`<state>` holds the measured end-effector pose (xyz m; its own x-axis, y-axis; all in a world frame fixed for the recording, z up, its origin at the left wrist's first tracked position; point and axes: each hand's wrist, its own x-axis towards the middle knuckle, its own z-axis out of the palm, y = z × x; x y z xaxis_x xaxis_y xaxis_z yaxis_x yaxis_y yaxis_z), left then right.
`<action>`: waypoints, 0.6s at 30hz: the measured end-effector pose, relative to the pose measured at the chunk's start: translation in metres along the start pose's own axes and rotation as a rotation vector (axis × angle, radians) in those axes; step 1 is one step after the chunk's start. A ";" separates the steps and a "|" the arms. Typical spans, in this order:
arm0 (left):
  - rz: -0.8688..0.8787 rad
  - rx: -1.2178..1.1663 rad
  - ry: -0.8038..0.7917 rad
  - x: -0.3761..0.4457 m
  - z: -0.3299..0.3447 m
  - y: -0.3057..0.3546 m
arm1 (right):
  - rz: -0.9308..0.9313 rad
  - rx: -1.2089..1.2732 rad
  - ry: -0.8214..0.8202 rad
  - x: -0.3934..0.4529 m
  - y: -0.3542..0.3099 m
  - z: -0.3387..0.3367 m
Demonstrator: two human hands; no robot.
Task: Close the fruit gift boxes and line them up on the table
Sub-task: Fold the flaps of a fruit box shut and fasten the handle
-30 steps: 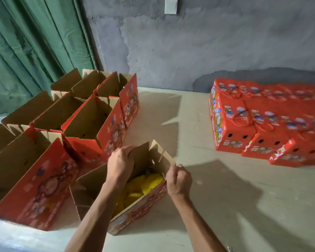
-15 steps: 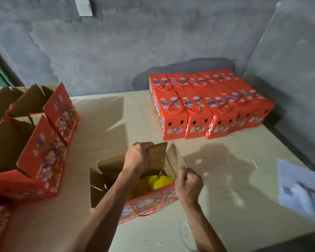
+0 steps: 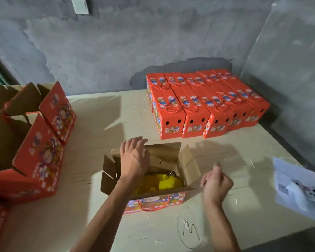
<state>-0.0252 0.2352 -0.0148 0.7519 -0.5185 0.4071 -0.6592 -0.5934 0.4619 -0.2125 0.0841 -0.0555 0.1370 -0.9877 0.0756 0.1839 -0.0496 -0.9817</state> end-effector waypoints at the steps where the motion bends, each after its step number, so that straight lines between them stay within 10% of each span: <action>1: -0.065 0.037 0.032 -0.006 -0.005 -0.006 | 0.047 0.065 0.055 0.008 -0.005 0.003; 10: -0.539 0.073 0.068 -0.048 -0.040 -0.041 | 0.380 -0.095 -0.229 0.039 -0.001 0.037; 18: -0.399 -0.020 0.118 -0.071 -0.043 -0.048 | 0.372 -0.083 -0.334 0.007 0.003 0.051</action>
<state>-0.0469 0.3266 -0.0321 0.9437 -0.1761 0.2799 -0.3173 -0.7206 0.6165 -0.1614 0.0842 -0.0494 0.4845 -0.8401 -0.2438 -0.0129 0.2718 -0.9623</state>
